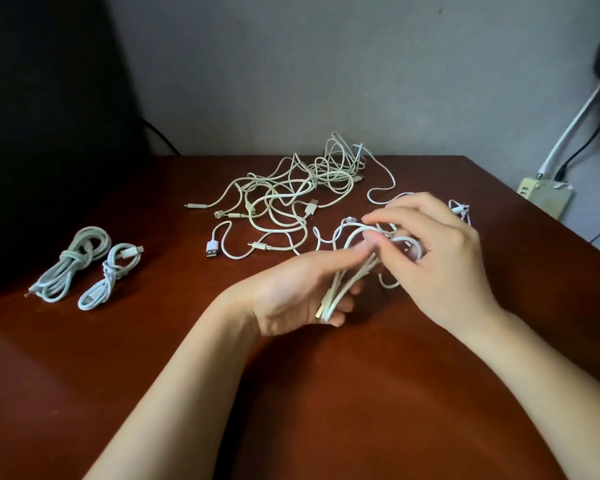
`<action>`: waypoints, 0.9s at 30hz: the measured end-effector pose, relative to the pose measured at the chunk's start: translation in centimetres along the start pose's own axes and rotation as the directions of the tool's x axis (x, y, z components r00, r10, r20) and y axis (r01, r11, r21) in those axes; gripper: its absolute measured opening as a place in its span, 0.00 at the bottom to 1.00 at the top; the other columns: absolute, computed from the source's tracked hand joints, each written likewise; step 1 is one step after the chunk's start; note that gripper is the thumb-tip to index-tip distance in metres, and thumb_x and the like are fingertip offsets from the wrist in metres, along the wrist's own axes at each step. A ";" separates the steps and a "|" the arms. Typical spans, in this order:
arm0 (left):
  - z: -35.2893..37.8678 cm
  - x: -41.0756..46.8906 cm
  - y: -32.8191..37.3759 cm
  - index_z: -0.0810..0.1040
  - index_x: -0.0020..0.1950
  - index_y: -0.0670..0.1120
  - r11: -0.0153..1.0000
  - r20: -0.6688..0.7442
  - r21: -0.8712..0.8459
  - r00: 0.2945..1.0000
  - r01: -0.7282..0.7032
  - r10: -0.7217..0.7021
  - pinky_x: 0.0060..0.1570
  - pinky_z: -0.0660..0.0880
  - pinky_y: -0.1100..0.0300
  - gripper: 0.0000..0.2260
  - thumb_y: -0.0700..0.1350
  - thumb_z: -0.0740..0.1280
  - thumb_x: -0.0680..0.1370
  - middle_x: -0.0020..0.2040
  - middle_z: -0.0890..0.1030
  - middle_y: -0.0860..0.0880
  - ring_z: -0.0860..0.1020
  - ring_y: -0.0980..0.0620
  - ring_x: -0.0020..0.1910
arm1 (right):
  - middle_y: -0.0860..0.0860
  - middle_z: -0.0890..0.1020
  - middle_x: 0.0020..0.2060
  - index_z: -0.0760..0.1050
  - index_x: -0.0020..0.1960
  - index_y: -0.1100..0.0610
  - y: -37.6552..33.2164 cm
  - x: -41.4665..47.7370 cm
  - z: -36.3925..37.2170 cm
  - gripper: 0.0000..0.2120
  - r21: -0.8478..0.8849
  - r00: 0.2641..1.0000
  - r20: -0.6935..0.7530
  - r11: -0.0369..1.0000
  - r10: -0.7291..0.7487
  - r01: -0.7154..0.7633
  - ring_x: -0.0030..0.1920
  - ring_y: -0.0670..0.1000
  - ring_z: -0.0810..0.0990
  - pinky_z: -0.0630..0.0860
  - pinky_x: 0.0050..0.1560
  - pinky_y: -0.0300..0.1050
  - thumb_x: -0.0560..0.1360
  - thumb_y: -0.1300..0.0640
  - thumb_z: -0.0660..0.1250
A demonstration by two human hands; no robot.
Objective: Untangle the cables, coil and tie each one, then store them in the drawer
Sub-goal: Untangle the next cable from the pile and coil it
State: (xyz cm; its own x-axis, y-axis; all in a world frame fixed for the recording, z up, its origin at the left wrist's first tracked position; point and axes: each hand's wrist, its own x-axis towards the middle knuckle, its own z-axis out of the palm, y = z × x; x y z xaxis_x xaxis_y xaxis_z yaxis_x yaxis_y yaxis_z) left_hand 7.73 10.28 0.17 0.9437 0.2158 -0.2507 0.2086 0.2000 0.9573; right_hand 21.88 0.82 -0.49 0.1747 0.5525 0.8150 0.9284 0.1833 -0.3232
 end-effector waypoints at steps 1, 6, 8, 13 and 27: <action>0.0 -0.1 -0.1 0.77 0.48 0.49 0.998 0.005 0.048 0.999 -0.041 0.041 0.33 0.69 0.66 0.08 0.50 0.70 0.73 0.36 0.71 0.52 0.69 0.58 0.31 | 0.47 0.78 0.44 0.82 0.50 0.58 0.1 0.1 0.0 0.07 -0.013 0.999 0.018 0.999 0.037 -0.037 0.38 0.40 0.74 0.66 0.46 0.25 0.73 0.58 0.69; -0.1 -0.1 -0.6 0.79 0.50 0.51 0.965 -0.029 0.236 0.992 -0.111 0.121 0.32 0.68 0.69 0.18 0.28 0.61 0.75 0.36 0.70 0.53 0.69 0.60 0.33 | 0.37 0.78 0.37 0.81 0.54 0.46 0.3 0.1 -0.1 0.13 0.007 0.963 0.164 0.976 0.215 -0.220 0.36 0.42 0.76 0.68 0.40 0.26 0.71 0.52 0.66; -0.1 0.1 -0.7 0.77 0.51 0.50 0.965 -0.046 0.241 0.992 -0.107 0.121 0.32 0.68 0.69 0.17 0.28 0.60 0.74 0.37 0.70 0.53 0.69 0.60 0.34 | 0.39 0.76 0.37 0.79 0.59 0.46 0.2 0.1 -0.1 0.16 0.040 0.961 0.219 0.982 0.169 -0.182 0.34 0.42 0.74 0.66 0.38 0.25 0.73 0.56 0.65; -0.2 0.2 -0.8 0.75 0.53 0.54 0.968 -0.034 0.208 0.988 -0.137 0.148 0.31 0.67 0.68 0.20 0.29 0.59 0.75 0.39 0.70 0.51 0.67 0.59 0.33 | 0.41 0.78 0.42 0.83 0.52 0.54 0.2 0.0 0.1 0.12 0.017 0.983 0.166 0.997 0.073 -0.077 0.32 0.38 0.72 0.65 0.39 0.24 0.72 0.63 0.66; 0.1 0.2 -0.7 0.69 0.53 0.43 0.959 -0.123 0.154 0.958 -0.239 0.258 0.30 0.57 0.65 0.08 0.38 0.51 0.84 0.36 0.66 0.50 0.59 0.58 0.28 | 0.42 0.83 0.44 0.82 0.45 0.45 1.0 0.6 -0.3 0.07 0.293 0.914 0.257 0.875 0.315 -0.384 0.45 0.43 0.79 0.70 0.40 0.33 0.72 0.49 0.66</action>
State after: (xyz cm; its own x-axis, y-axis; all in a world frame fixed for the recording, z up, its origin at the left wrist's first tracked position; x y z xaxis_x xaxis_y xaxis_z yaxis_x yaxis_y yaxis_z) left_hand 7.82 10.08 -0.58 0.9266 0.3758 -0.0106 0.0143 -0.0071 0.9999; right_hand 23.06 1.07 -0.23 0.3679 0.7715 0.5191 0.6492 0.1866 -0.7374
